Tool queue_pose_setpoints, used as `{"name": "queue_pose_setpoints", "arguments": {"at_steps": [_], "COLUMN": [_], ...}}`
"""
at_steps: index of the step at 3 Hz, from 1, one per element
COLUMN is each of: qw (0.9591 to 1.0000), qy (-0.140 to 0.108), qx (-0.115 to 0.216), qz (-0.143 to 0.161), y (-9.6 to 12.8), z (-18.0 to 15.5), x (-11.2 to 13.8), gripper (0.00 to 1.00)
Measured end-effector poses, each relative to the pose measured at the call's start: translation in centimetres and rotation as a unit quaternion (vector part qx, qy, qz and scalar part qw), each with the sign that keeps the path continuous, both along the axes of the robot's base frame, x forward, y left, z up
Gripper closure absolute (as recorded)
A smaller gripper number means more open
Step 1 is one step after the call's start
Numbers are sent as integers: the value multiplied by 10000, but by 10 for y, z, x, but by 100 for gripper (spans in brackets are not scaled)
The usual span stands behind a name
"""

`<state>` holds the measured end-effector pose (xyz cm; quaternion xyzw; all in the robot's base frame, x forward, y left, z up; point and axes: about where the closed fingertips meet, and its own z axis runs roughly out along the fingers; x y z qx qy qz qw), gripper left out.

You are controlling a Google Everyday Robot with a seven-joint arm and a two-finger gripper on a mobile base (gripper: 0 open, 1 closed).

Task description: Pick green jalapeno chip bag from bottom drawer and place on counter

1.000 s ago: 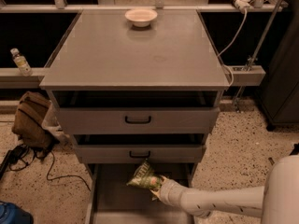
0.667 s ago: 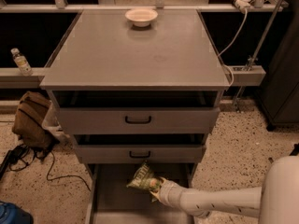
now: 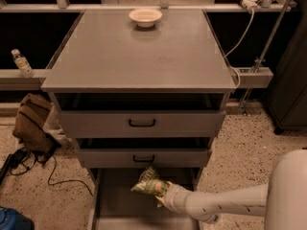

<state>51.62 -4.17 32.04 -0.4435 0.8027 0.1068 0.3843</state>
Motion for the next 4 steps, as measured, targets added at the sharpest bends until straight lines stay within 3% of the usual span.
{"name": "queue_pose_setpoints", "arguments": {"at_steps": [1,2,3,4], "qw": [9991,9977,9969,9969], "qy": [-12,-339,-377,-382], "qx": [-68,-265,-492,-496], "qz": [-430,-517,-476,-467], "y": [-8,3,-9,-9], "z": [59,122,139,139], "x": [-19,-45,-66,-66], "gripper": [100,100,100,100]}}
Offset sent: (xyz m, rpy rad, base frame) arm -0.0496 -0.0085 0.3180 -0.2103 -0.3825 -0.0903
